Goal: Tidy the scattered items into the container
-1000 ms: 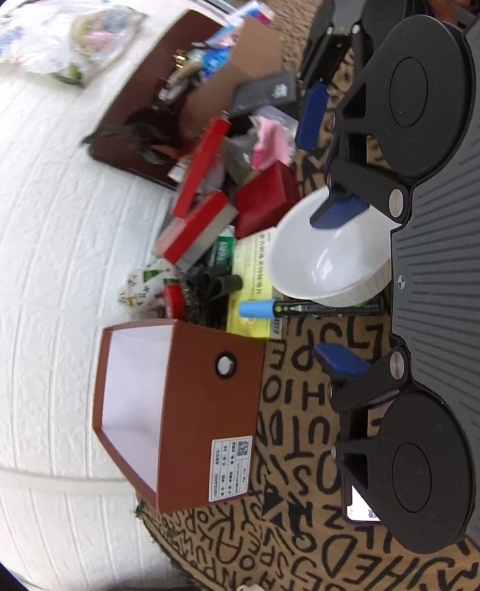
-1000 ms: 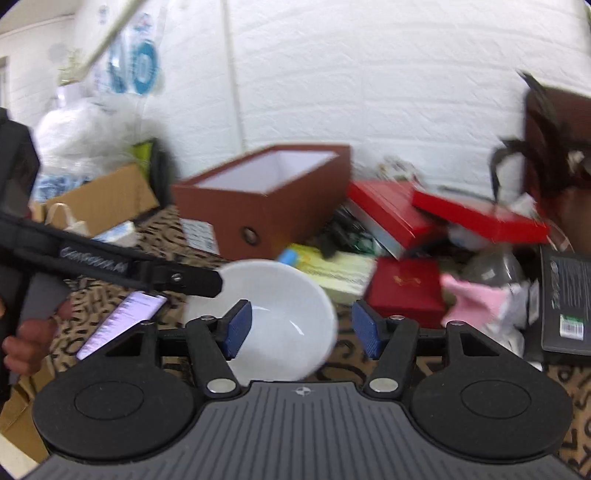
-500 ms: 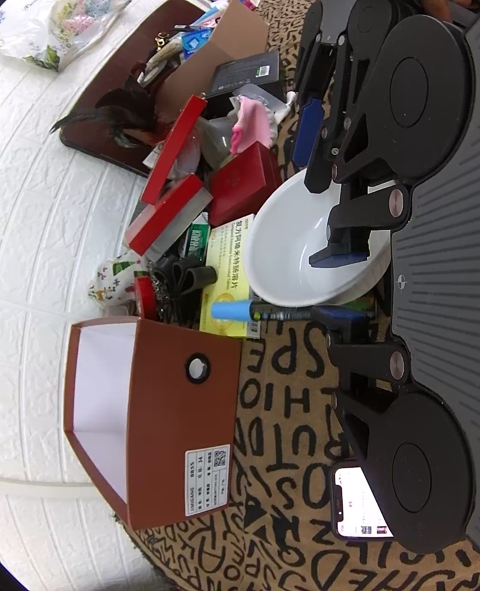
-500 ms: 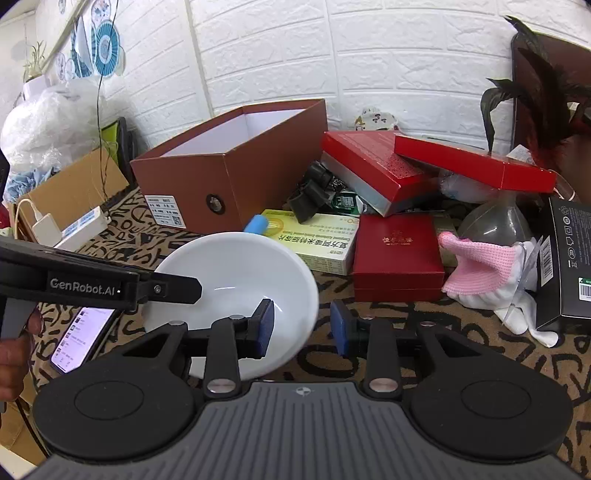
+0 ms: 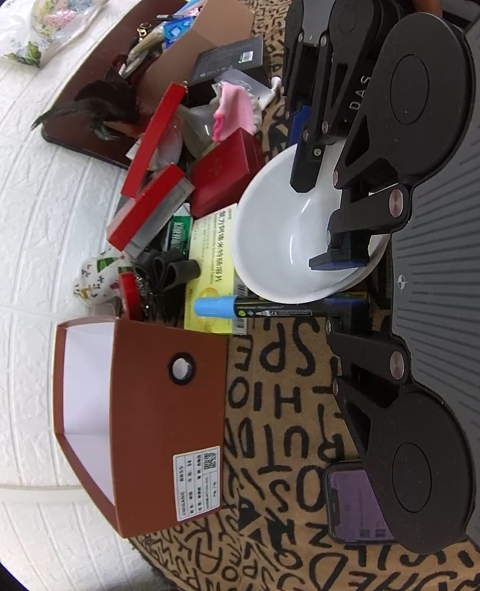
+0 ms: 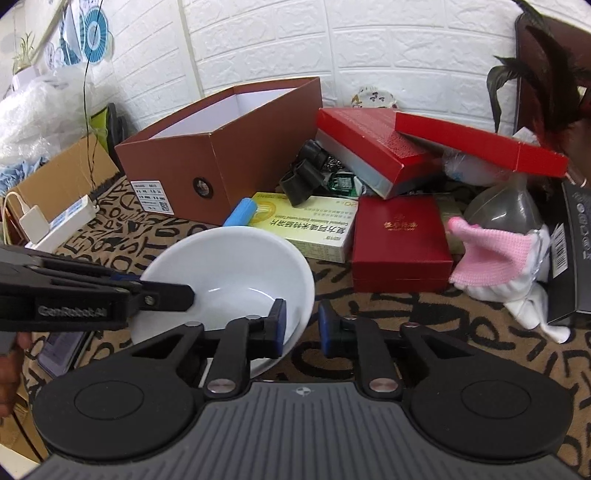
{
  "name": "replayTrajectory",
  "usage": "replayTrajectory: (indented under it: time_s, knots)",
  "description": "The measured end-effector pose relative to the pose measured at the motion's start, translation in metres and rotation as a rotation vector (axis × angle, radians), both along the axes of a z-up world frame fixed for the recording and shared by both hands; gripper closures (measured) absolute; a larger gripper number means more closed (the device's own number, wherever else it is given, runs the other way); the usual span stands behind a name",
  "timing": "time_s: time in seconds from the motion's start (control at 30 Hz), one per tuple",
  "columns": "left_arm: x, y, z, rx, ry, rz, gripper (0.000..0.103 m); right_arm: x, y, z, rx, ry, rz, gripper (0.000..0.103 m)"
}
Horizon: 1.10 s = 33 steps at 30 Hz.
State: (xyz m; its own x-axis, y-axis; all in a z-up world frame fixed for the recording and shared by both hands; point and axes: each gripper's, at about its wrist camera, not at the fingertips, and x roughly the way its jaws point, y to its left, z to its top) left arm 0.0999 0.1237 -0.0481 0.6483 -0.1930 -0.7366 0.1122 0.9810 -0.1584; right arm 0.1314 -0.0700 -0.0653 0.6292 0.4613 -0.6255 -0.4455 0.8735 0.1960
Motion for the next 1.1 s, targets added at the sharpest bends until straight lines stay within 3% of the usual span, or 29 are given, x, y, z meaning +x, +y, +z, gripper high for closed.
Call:
replayTrajectory:
  time_s: [0.33,0.43,0.57,0.83,1.1]
  knots:
    - [0.001,-0.009,-0.001,0.048,-0.021,-0.003,0.090,0.001,0.003,0.000,-0.040,0.008,-0.001,0.087]
    - [-0.004,-0.008,0.003,0.020,-0.027,0.003,0.094,0.002,0.000,0.001,-0.019,0.026,-0.015,0.088]
    - [-0.014,-0.010,0.011,0.014,-0.055,-0.015,0.094,-0.012,-0.003,0.011,-0.033,-0.021,-0.031,0.089]
    - [-0.011,0.002,0.050,-0.001,-0.150,0.009,0.094,-0.011,0.004,0.050,-0.050,-0.137,-0.025,0.090]
    - [0.026,0.036,0.101,0.028,-0.226,0.068,0.093,0.032,0.039,0.098,-0.034,-0.220,0.031,0.090]
